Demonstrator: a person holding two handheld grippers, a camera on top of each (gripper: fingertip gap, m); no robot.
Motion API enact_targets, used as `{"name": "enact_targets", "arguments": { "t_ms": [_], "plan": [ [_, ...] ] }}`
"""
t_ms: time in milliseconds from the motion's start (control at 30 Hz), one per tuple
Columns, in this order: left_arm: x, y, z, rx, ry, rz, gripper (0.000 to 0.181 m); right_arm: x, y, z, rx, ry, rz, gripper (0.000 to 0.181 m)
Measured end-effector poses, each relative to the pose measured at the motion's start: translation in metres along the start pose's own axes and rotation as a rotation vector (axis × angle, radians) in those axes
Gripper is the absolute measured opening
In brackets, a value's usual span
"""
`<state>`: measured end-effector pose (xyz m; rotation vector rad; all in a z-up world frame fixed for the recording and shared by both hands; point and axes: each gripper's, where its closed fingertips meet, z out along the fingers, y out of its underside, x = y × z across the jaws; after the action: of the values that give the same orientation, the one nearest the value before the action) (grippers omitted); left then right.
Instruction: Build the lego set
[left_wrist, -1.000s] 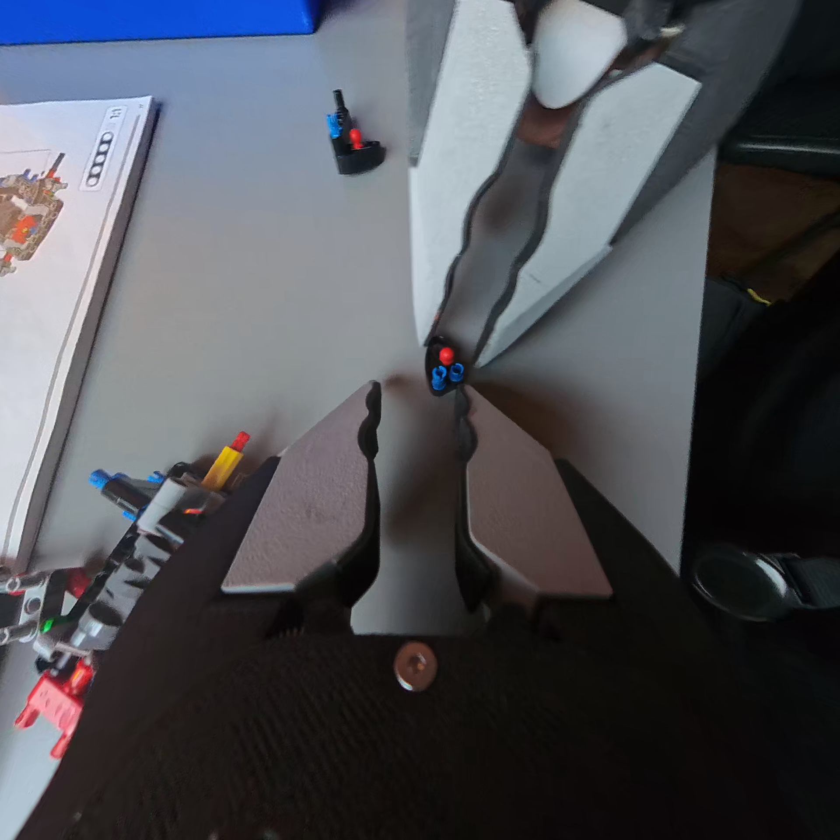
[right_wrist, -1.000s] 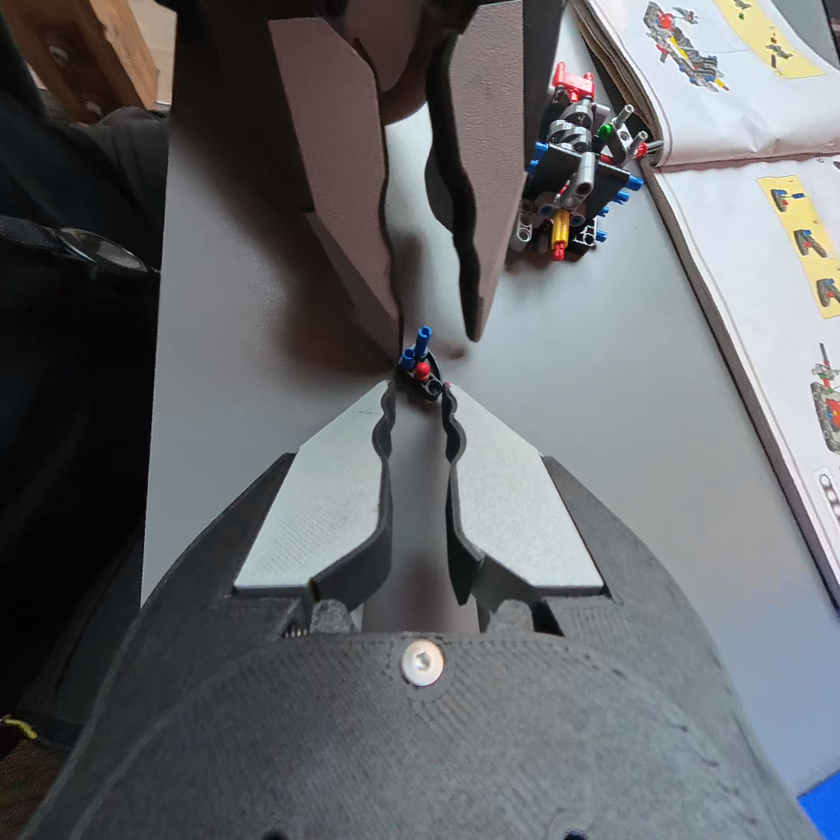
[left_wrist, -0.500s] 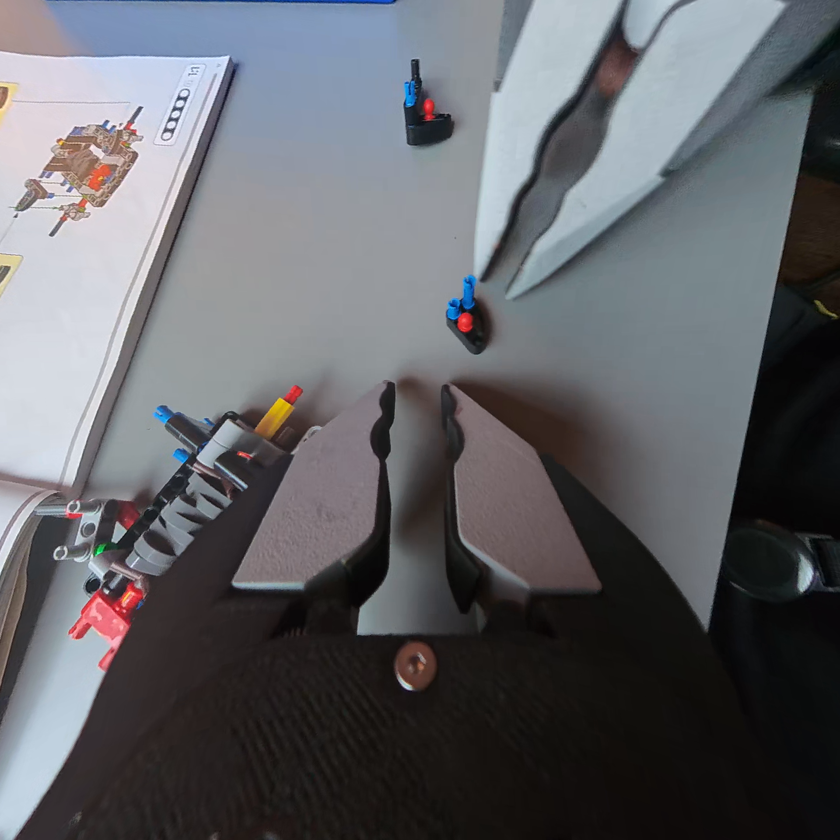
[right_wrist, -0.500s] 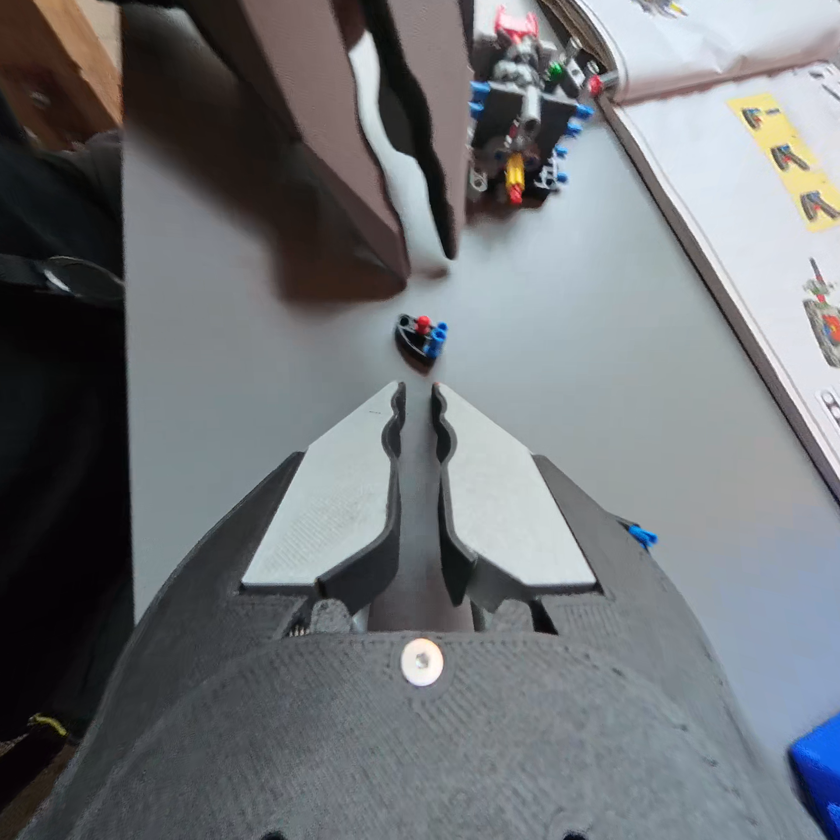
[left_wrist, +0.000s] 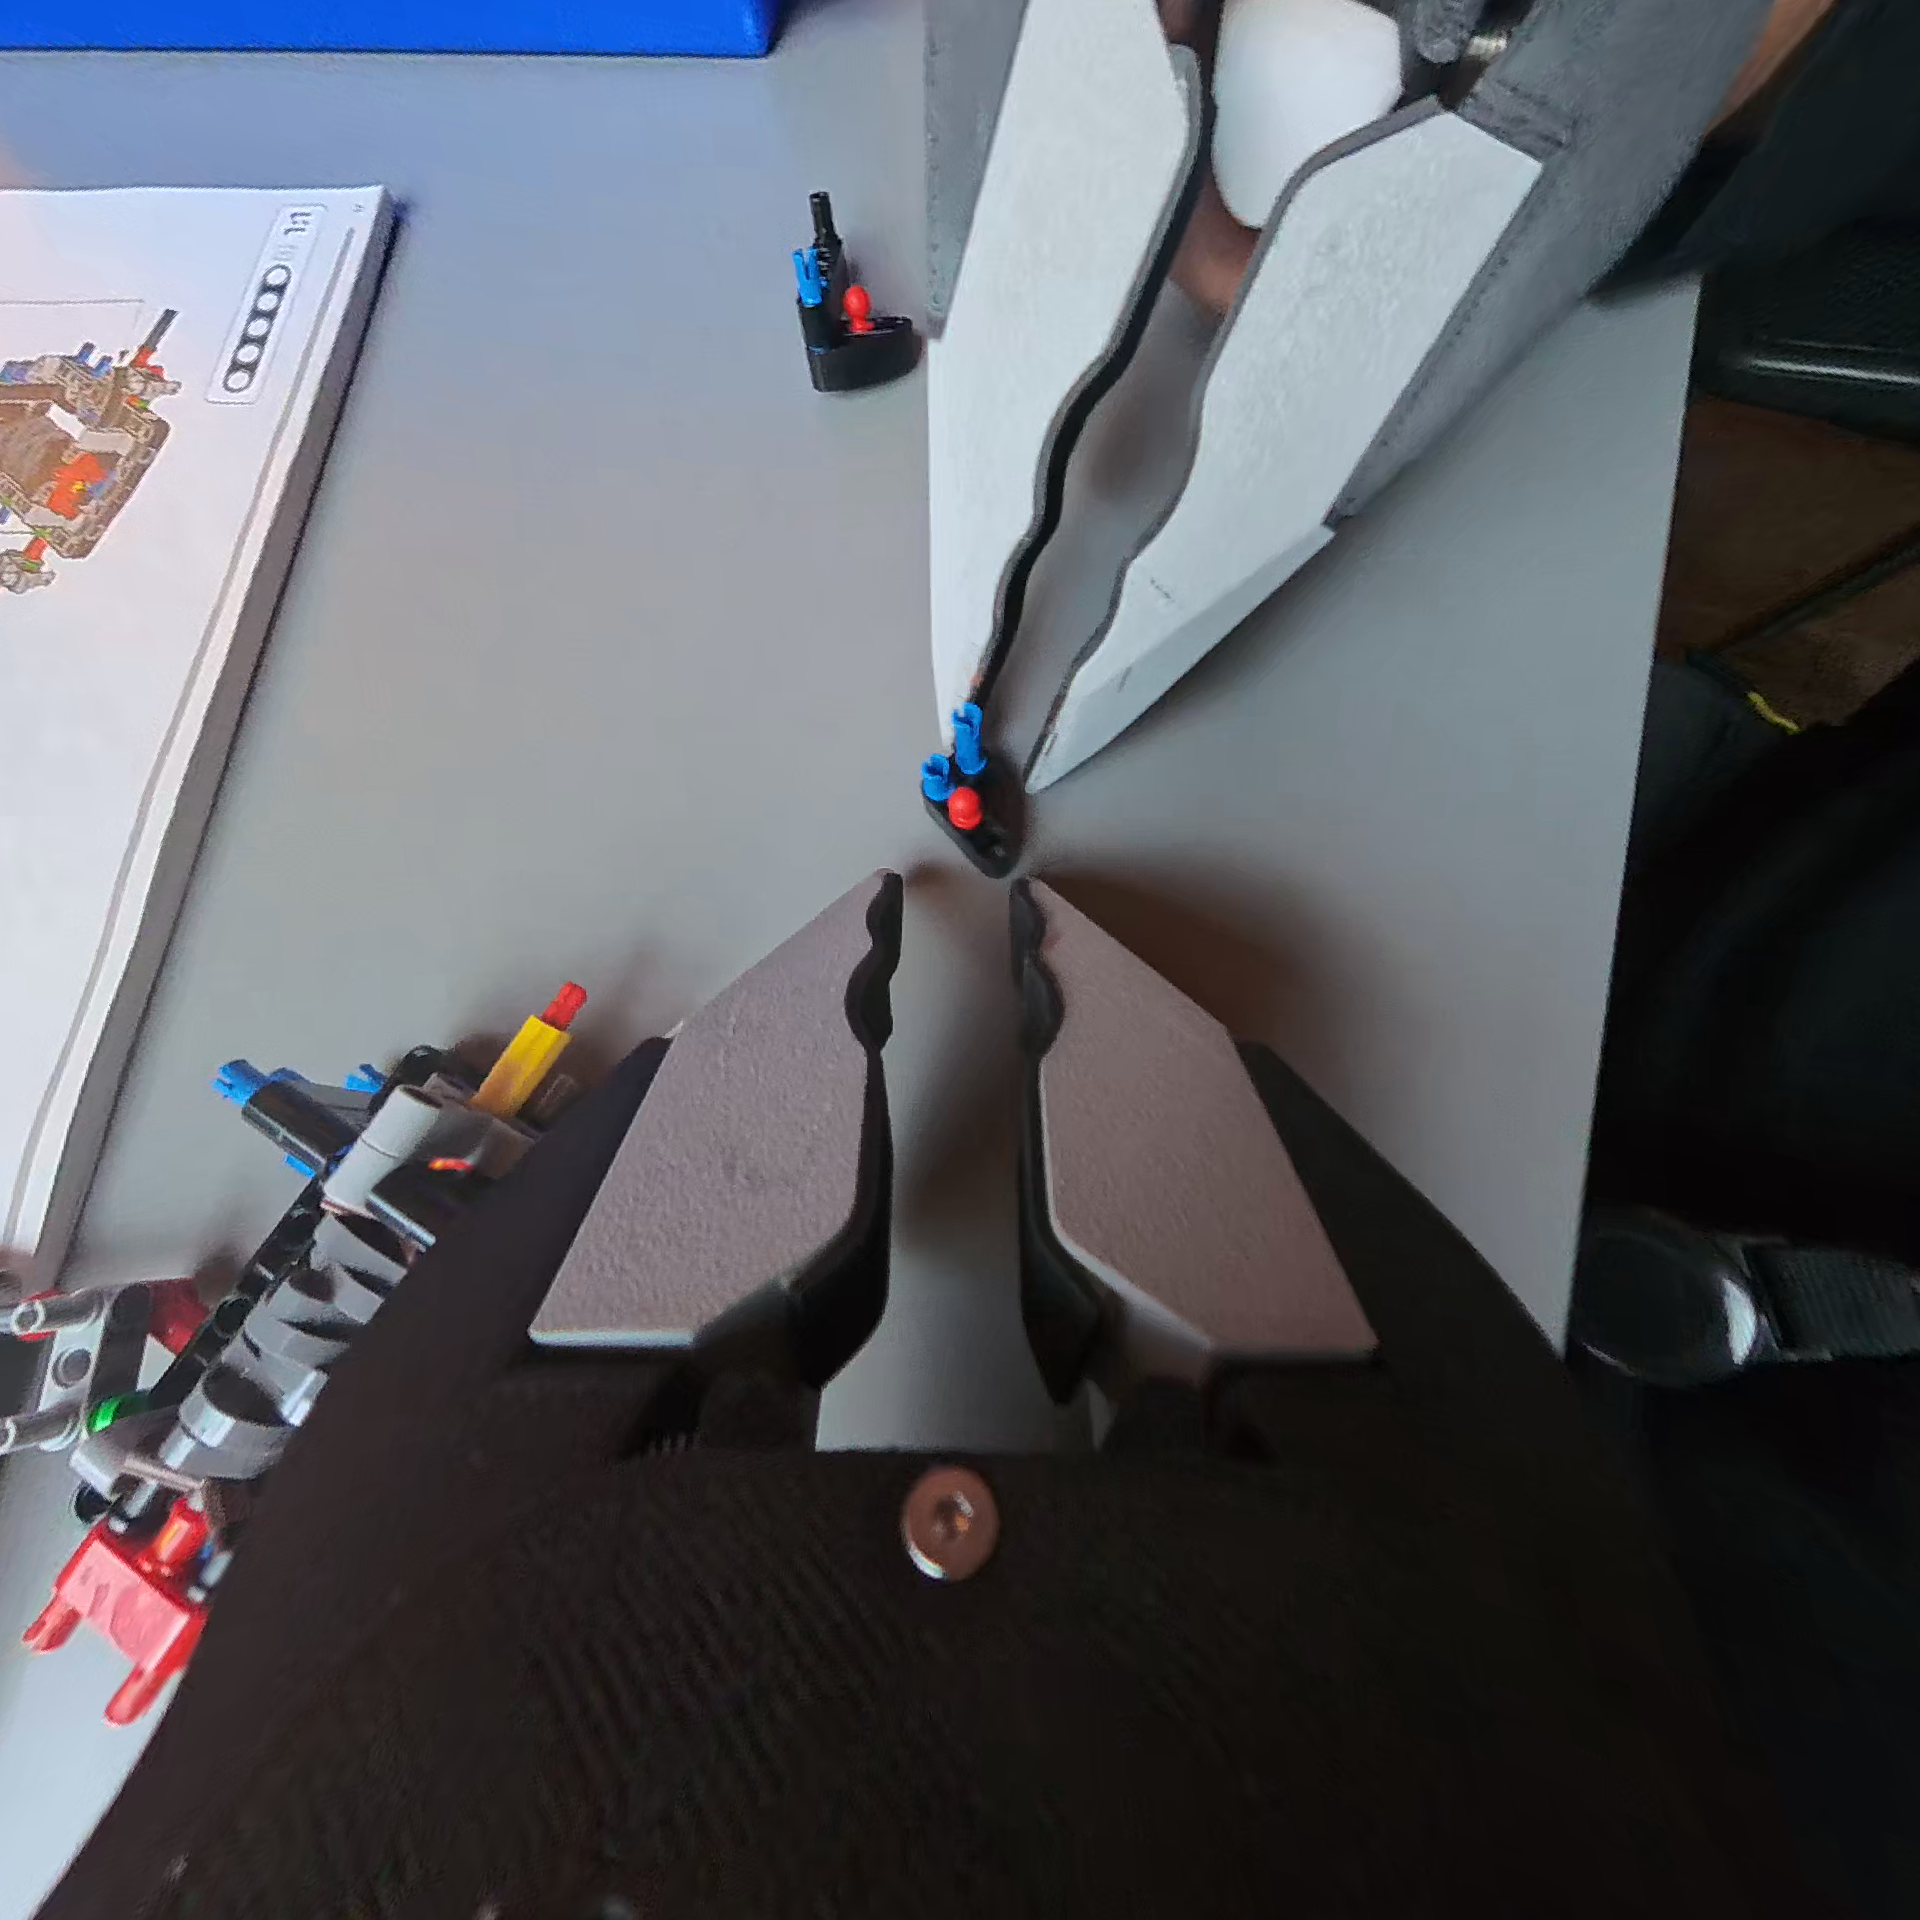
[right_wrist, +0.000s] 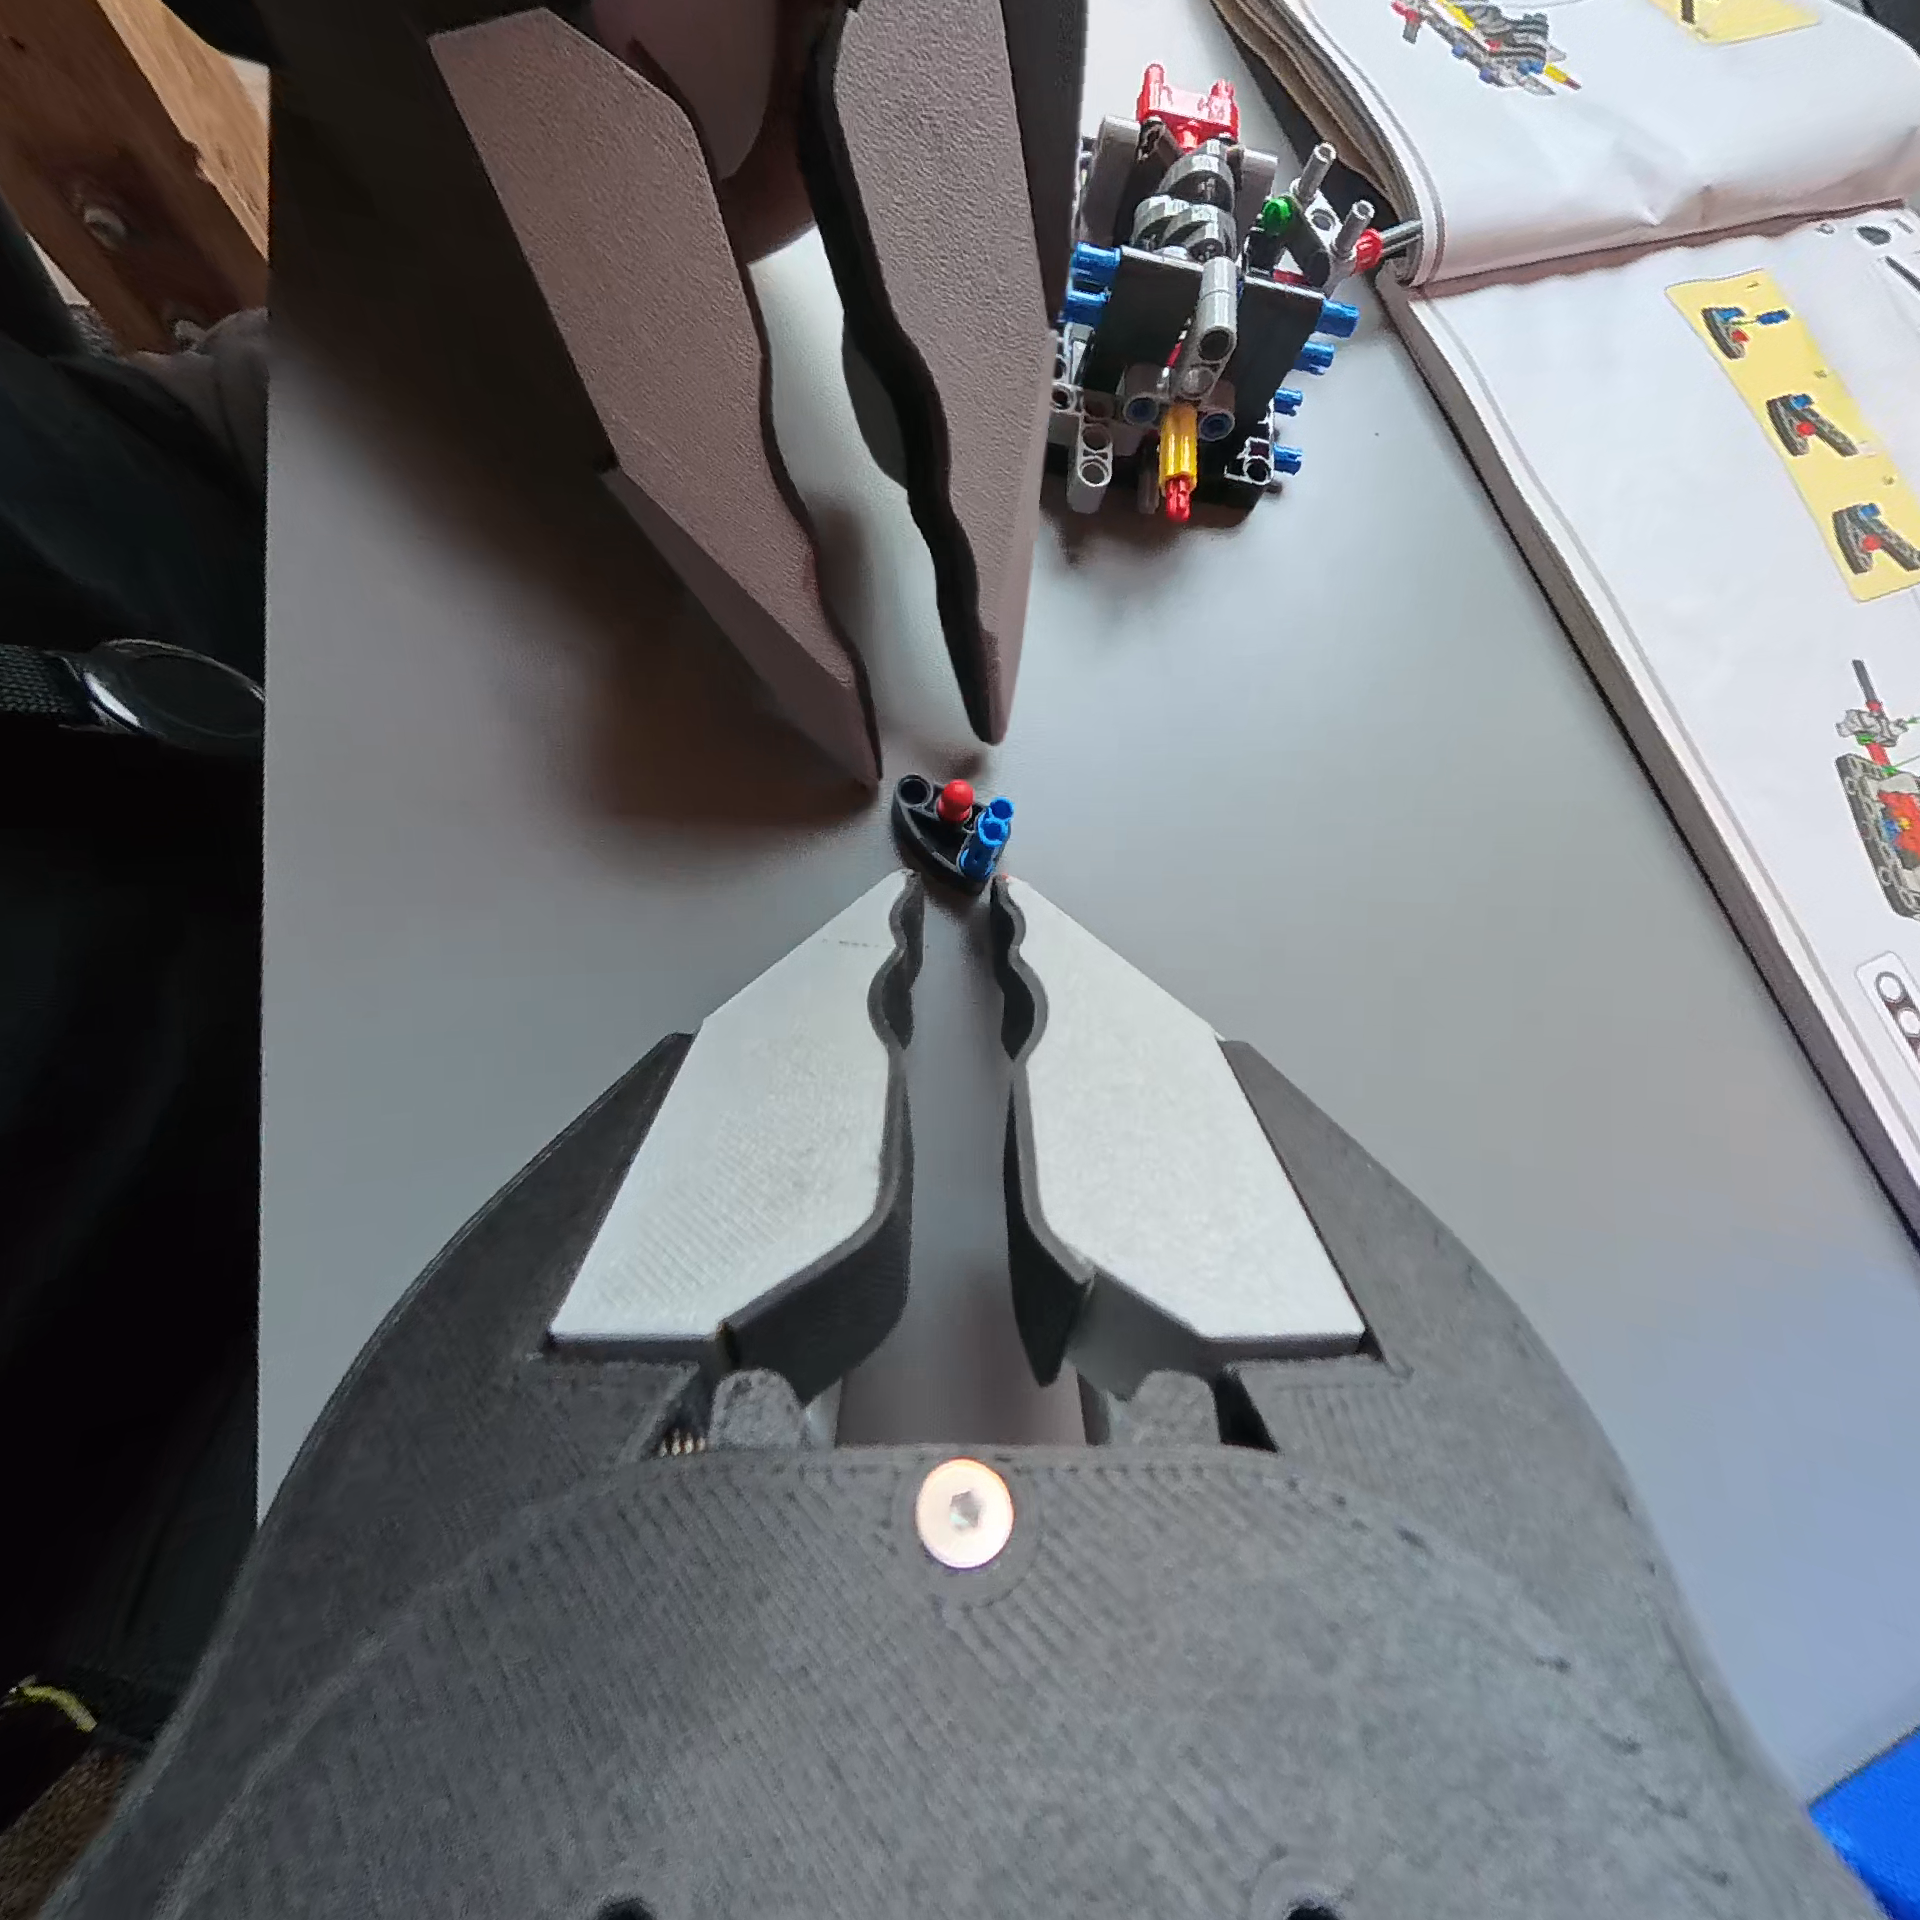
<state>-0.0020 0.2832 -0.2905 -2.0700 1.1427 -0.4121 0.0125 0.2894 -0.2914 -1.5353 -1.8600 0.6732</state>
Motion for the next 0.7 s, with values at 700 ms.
{"name": "enact_targets", "arguments": {
  "t_ms": [700],
  "plan": [
    [-0.017, 0.003, -0.001, -0.004, -0.05, -0.029, 0.01, 0.027, 0.004, 0.001, -0.022, 0.142, 0.034, 0.01]
  ]
}}
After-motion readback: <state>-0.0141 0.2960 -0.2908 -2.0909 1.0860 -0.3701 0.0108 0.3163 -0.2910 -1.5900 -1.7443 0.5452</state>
